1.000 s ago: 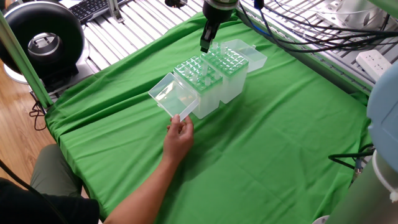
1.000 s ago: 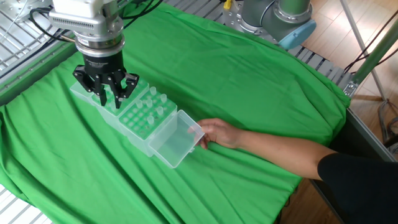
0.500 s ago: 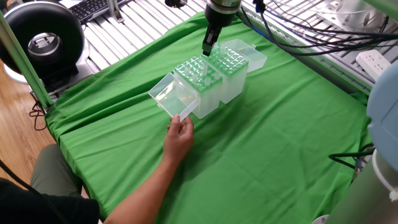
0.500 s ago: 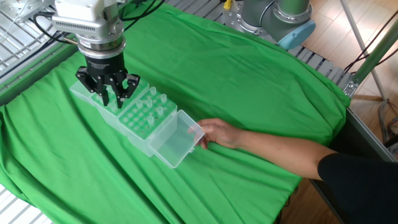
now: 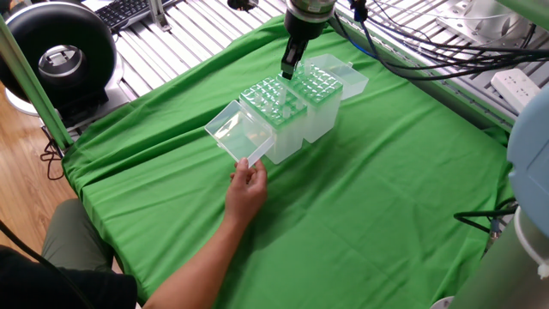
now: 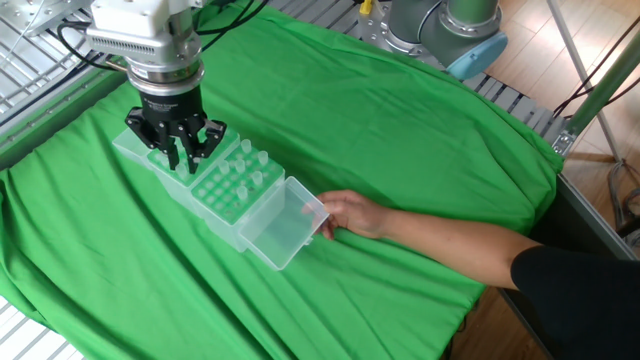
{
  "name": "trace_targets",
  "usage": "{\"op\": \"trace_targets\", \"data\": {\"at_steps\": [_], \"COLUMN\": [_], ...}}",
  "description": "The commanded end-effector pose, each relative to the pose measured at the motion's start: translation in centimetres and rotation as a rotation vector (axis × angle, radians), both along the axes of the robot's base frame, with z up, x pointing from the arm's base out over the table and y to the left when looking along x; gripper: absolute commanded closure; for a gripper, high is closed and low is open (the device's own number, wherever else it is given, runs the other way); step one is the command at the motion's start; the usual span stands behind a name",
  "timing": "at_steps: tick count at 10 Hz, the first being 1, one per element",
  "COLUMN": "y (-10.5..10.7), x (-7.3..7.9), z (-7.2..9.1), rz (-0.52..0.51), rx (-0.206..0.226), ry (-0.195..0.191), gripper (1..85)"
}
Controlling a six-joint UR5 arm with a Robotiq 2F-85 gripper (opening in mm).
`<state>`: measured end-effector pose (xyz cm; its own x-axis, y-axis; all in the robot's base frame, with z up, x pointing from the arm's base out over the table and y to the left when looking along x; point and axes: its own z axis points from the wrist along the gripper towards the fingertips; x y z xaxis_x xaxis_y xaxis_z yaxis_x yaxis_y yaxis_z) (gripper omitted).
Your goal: Insert a large pipette tip into the holder for large pipette tips
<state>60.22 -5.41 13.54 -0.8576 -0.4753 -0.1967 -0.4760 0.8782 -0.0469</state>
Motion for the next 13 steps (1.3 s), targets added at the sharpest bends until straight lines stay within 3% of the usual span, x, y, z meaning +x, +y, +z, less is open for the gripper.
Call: {"op": "trace_targets", "data": {"at_steps": [1,7,13], "y": [0.21,0.58,0.89], "x": [0.30,-0.09,0.46], "z": [0.18,0.25,0.29], "rz": [-0.013,-0.044,-0.040], "rx": [0.005,0.002,-0.004], "ry": [-0.003,0.025,0.023], "gripper": [55.0,55.0,55.0]}}
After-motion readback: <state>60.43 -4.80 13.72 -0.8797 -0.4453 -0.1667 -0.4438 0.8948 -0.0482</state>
